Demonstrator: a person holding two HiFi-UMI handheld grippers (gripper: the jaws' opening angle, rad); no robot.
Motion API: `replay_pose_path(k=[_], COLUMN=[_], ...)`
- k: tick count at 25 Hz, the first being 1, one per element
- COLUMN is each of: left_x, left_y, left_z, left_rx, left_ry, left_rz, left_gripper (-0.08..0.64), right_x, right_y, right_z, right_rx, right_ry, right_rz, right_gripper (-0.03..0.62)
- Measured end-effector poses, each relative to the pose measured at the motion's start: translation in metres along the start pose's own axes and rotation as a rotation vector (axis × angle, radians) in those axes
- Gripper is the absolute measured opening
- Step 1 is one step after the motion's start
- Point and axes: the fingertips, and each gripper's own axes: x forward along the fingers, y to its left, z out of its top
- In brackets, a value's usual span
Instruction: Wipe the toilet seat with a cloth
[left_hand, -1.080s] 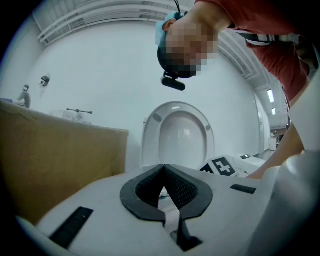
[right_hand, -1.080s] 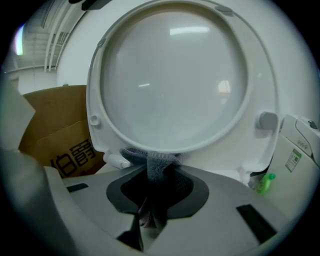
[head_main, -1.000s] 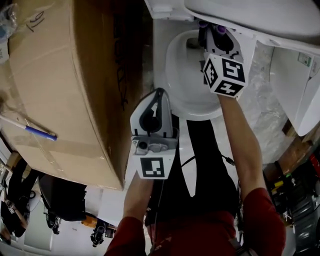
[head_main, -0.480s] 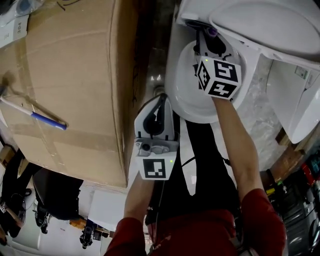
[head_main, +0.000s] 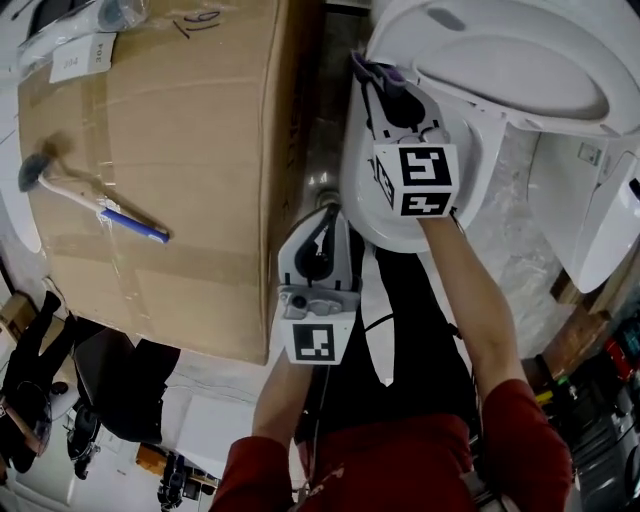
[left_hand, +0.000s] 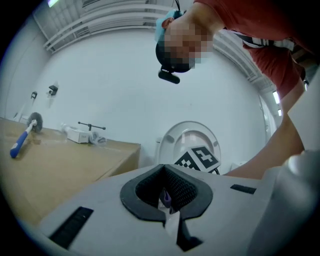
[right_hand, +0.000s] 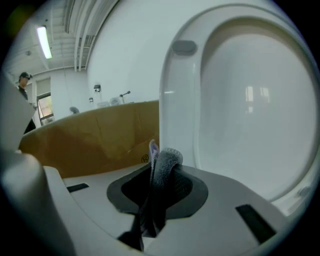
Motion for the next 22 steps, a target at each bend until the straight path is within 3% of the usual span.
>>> replay_pose_path(k=[11, 15, 18, 22], left_x=[-0.014, -0.009, -0.004, 0.001], left_y=[-0.014, -0.023, -0.03, -0.041], left_z=[0.054, 0.072, 0.081, 0.094], left_rx=[0.01, 0.015, 0.02, 0.017], left_ry=[-0.028, -0.045, -0.034, -0.043], left_rz=[-0.003, -0.015, -0.023, -0.041], left_gripper=[0.014, 0.014, 0.014, 0.014], right_x=[-0.062, -0.091, -0.107, -0.134], right_y=[0.004, 0.0, -0.004, -0.026], right_z=[0.127, 0.172, 0.191, 0.214], right_rx=[-0.279, -0.45, -0.493, -0.525], right_ry=[-0.2, -0.275, -0.297, -0.346], right_rz=[-0.053, -0.092, -0.101, -0.172], right_gripper=[0.057, 0.057, 0.057, 0.057])
